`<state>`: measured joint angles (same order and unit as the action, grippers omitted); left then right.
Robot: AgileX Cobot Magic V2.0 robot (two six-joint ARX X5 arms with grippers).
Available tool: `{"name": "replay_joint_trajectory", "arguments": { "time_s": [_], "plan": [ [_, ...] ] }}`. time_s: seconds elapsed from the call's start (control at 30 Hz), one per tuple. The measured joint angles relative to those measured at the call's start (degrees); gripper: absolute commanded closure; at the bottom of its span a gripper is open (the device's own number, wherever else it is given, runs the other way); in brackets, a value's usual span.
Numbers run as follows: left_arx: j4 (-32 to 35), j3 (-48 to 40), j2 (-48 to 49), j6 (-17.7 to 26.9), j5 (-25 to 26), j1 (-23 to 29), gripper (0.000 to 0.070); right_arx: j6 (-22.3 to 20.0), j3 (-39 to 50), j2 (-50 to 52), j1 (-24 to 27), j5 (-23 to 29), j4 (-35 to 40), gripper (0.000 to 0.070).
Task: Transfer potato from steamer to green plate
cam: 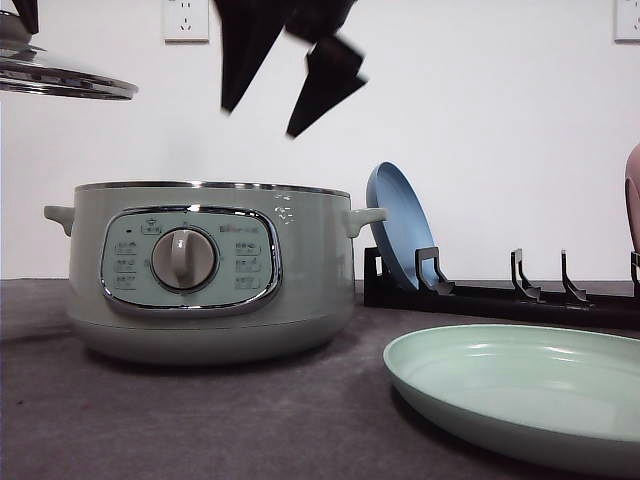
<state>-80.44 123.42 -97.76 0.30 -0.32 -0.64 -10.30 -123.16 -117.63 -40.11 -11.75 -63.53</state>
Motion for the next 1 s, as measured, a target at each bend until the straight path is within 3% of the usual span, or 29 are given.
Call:
{"name": "replay_joint_trajectory", "arguments": {
  "time_s": [0.5,0.6,1.0],
  "plan": [
    [0.07,0.0,0.0,-0.62,0.0,0.0,0.07,-6.0,-2.81,-11.89,0.0,-0.11,6.12,0.0108],
    [0.07,0.0,-0.02,-0.88,0.0,0.0,0.07,-6.44,-2.95,-12.27,0.0,-0.13,7.61,0.0074],
    [0.07,0.0,-0.72,-1.07,0.02,0.0,0.07,-6.44,-3.11,-15.28,0.0,-1.62,7.81,0.0074]
  ]
}}
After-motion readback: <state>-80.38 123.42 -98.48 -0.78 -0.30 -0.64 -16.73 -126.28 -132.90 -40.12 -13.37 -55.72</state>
